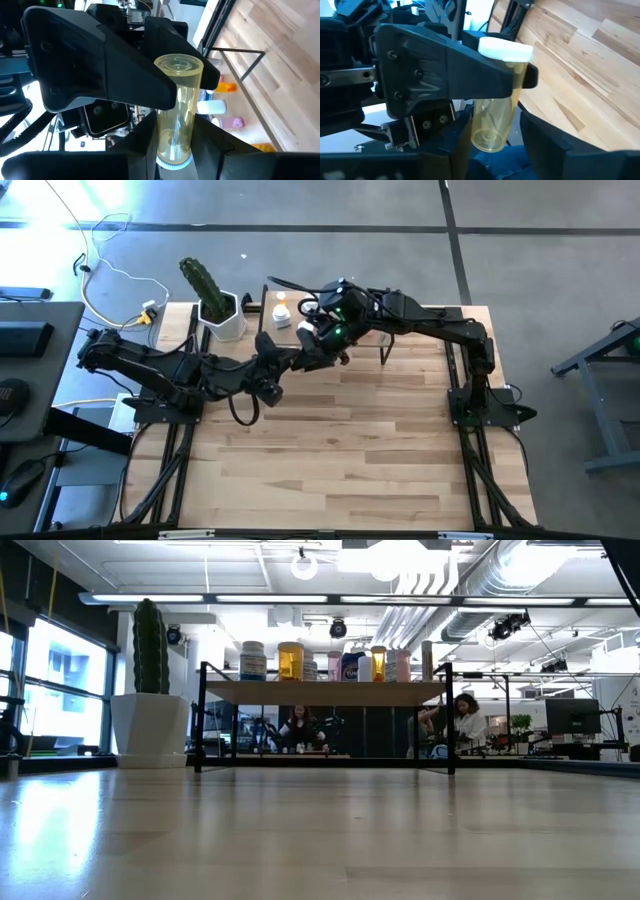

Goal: Pick and place medicine bottles onto shelf by color
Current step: Put the yellow pill bottle on the shelf

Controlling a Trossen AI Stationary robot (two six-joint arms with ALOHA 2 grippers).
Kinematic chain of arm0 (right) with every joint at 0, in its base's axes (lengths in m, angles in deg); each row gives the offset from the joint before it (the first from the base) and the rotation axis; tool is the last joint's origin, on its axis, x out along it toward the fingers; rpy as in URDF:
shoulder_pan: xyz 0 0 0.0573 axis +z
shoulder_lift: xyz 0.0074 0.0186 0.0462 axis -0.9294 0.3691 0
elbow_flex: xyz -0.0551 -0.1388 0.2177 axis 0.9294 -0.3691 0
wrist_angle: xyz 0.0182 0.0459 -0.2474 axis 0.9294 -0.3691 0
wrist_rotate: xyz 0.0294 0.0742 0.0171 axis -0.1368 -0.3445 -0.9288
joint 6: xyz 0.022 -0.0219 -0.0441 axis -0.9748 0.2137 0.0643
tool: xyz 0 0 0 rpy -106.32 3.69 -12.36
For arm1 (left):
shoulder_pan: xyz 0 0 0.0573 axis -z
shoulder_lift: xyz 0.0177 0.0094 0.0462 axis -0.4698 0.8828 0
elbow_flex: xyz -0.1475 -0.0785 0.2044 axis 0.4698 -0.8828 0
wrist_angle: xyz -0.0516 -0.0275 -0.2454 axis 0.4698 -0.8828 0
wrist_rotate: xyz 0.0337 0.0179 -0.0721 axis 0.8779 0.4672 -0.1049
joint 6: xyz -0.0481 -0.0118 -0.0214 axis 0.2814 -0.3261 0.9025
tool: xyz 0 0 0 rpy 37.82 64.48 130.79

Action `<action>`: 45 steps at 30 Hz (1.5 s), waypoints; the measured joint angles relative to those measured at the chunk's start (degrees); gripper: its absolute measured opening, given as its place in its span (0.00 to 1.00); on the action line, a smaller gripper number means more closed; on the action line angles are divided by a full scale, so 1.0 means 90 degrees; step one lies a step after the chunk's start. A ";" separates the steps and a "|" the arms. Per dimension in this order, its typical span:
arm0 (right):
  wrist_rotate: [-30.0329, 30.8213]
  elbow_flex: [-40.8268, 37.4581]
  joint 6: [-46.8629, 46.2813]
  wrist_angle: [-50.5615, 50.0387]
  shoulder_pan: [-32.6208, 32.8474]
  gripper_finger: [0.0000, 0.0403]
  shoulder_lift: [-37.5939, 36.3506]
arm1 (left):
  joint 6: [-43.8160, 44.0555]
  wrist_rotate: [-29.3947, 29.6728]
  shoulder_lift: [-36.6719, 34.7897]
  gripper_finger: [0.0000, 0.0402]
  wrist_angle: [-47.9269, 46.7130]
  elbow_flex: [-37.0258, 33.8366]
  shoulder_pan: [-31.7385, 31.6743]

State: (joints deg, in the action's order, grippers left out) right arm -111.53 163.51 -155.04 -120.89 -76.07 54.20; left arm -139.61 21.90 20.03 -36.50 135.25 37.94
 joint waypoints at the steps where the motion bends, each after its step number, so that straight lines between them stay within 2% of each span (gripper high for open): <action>1: 0.0000 0.0000 -0.0011 0.0042 0.0000 0.37 0.0000 | 0.0002 0.0000 0.0000 0.21 0.0014 0.0000 0.0000; 10: 0.0002 0.0002 -0.0063 0.0118 -0.0005 0.24 0.0001 | -0.0019 0.0029 0.0000 0.21 0.0018 0.0000 -0.0002; 31: -0.0027 0.0010 -0.0057 -0.0013 -0.0005 0.23 0.0000 | 0.0075 0.0066 -0.0002 0.21 0.0018 0.0000 -0.0002; 36: -0.0027 0.0010 -0.0036 -0.0042 -0.0005 0.23 0.0002 | 0.0274 0.0093 -0.0002 0.30 0.0024 0.0000 -0.0002; 45: 0.0169 0.0010 0.0163 -0.0105 -0.0006 0.23 0.0005 | 0.1811 0.0474 -0.0002 0.49 0.0031 0.0000 -0.0015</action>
State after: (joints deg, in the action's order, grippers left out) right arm -110.01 163.60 -153.58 -121.84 -76.12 54.24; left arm -123.31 26.16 20.01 -36.22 135.25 37.80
